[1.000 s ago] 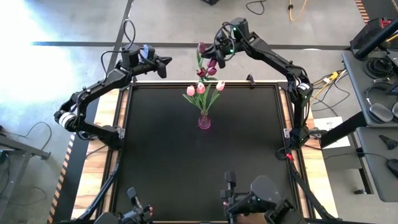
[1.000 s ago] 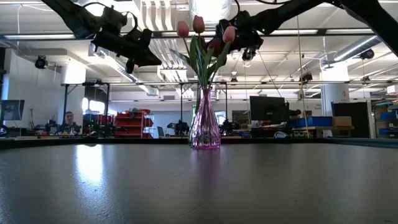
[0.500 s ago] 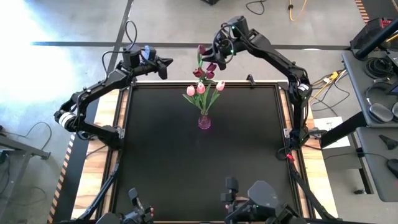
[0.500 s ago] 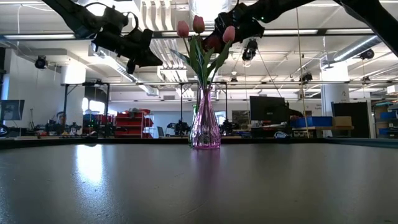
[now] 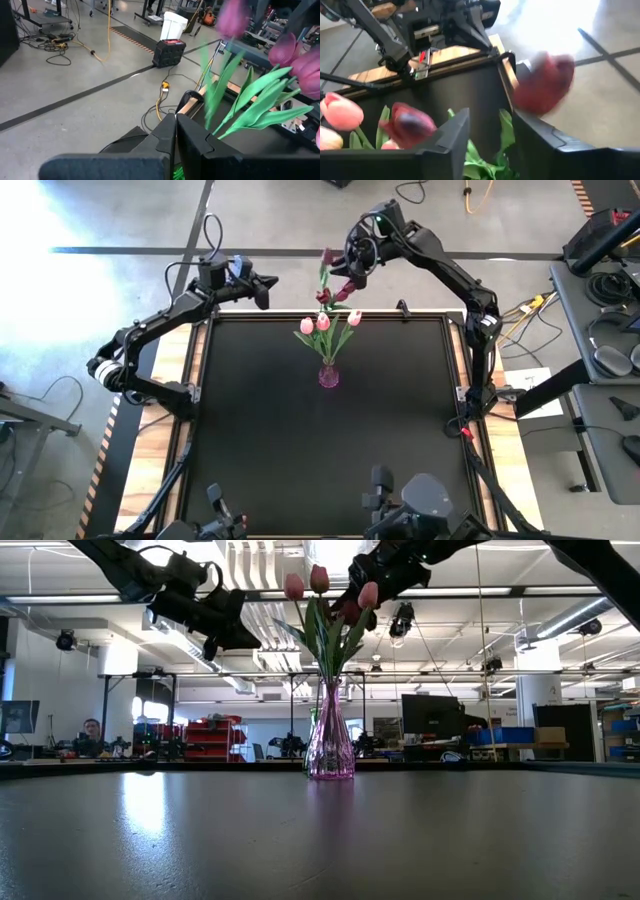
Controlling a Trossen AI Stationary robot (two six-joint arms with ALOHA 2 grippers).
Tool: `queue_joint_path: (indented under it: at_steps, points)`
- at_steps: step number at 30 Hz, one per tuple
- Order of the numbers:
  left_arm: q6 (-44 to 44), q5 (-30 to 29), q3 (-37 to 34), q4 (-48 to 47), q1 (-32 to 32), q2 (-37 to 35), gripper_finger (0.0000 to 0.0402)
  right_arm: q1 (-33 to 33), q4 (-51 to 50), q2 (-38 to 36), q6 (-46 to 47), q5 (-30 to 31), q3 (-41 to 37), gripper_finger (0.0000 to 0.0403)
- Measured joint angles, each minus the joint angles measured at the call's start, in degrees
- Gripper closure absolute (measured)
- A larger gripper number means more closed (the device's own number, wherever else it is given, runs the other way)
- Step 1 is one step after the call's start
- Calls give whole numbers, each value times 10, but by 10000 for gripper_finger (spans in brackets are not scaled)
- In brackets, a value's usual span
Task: Sort flowers into vase by color
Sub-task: Put the red tulip into the green vase
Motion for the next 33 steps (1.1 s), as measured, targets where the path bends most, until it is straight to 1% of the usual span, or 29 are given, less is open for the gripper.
queue_joint_path:
  at_steps: [6,8,9,13,18,22,24,28,33]
  points:
    - [6,0,0,-5,-1,0,402,6,-29,-5,-21,18,-1,358]
    - [6,0,0,-5,-1,0,402,6,-25,-19,-31,32,-2,382]
    - [6,0,0,-5,-1,0,402,6,-17,-26,-32,40,-1,388]
    - [8,0,0,-5,-1,0,402,0,12,-37,-3,60,0,392]
    - [8,1,0,-5,-1,0,402,-22,41,-19,54,94,-1,394]
    - [8,1,0,-5,-1,0,402,-46,44,2,92,96,-1,394]
    - [8,1,0,-5,-1,0,402,-52,46,10,105,109,-2,394]
    - [8,1,0,-5,-1,0,402,-55,46,16,128,108,-2,394]
    - [9,1,0,-4,-1,0,402,-50,45,20,131,101,-2,394]
